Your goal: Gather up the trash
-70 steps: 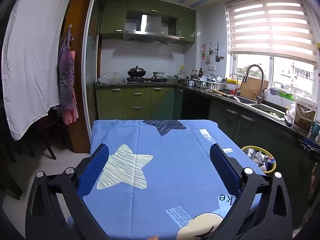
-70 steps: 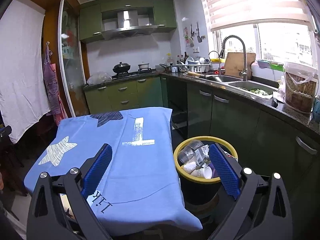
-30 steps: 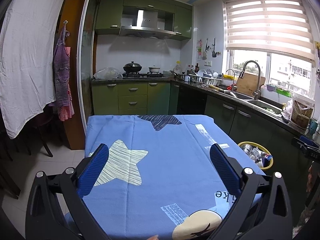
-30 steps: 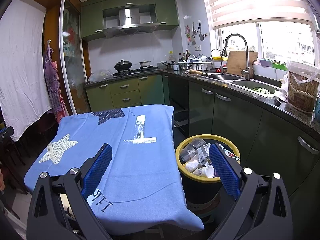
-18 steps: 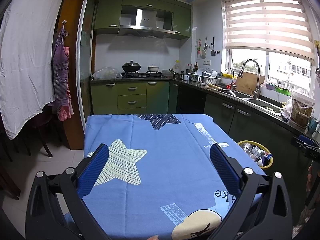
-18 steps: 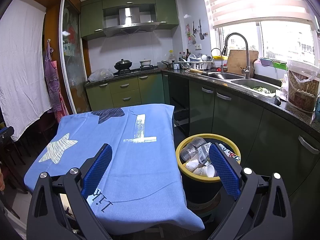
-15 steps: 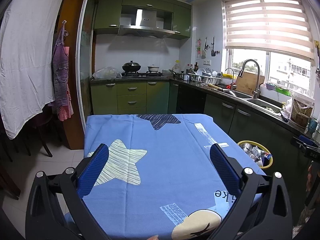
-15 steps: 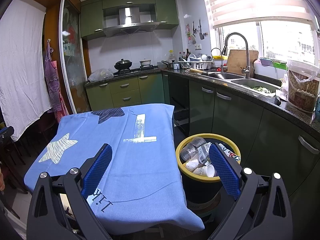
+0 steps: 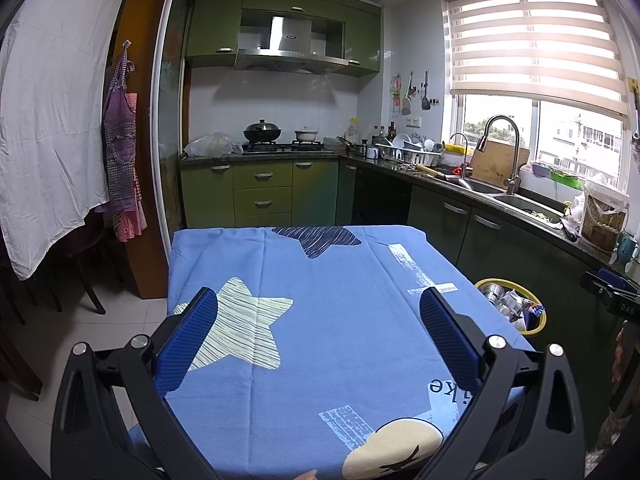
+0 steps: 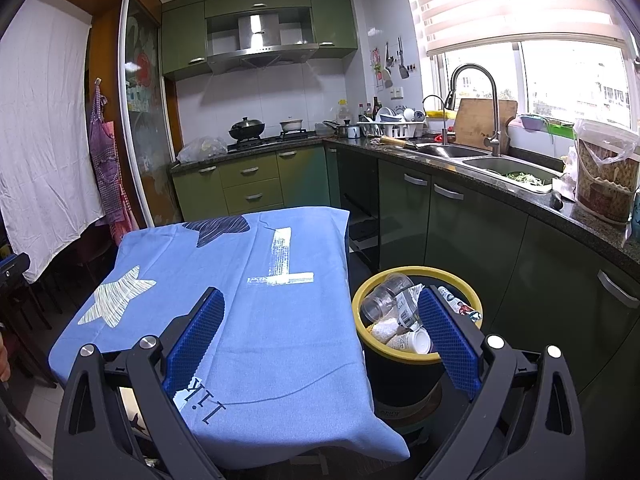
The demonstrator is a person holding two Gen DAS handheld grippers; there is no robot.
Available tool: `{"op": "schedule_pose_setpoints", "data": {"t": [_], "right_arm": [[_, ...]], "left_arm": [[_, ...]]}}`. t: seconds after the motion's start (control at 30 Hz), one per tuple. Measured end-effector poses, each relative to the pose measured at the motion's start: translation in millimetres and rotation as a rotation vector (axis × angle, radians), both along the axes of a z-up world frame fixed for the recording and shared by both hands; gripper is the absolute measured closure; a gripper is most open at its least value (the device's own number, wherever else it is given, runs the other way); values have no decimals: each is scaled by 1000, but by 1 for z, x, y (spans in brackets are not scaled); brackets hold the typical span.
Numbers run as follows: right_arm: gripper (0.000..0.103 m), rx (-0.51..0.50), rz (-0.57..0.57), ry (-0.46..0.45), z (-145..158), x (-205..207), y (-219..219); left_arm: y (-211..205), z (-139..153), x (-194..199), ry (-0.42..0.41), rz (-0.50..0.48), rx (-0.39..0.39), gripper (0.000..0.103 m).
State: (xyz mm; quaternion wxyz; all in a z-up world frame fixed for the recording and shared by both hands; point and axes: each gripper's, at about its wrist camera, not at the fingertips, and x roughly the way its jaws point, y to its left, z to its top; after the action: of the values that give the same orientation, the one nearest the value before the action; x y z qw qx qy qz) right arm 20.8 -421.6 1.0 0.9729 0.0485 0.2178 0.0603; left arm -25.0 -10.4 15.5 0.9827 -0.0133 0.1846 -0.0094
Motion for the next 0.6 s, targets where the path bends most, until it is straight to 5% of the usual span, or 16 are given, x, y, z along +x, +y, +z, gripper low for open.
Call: {"op": "schedule_pose_setpoints", "data": {"t": [0.6], "right_arm": [[7, 3, 6, 6, -4, -1, 4]], "left_arm": [[-2, 0, 3, -1, -1, 24, 6]]}}
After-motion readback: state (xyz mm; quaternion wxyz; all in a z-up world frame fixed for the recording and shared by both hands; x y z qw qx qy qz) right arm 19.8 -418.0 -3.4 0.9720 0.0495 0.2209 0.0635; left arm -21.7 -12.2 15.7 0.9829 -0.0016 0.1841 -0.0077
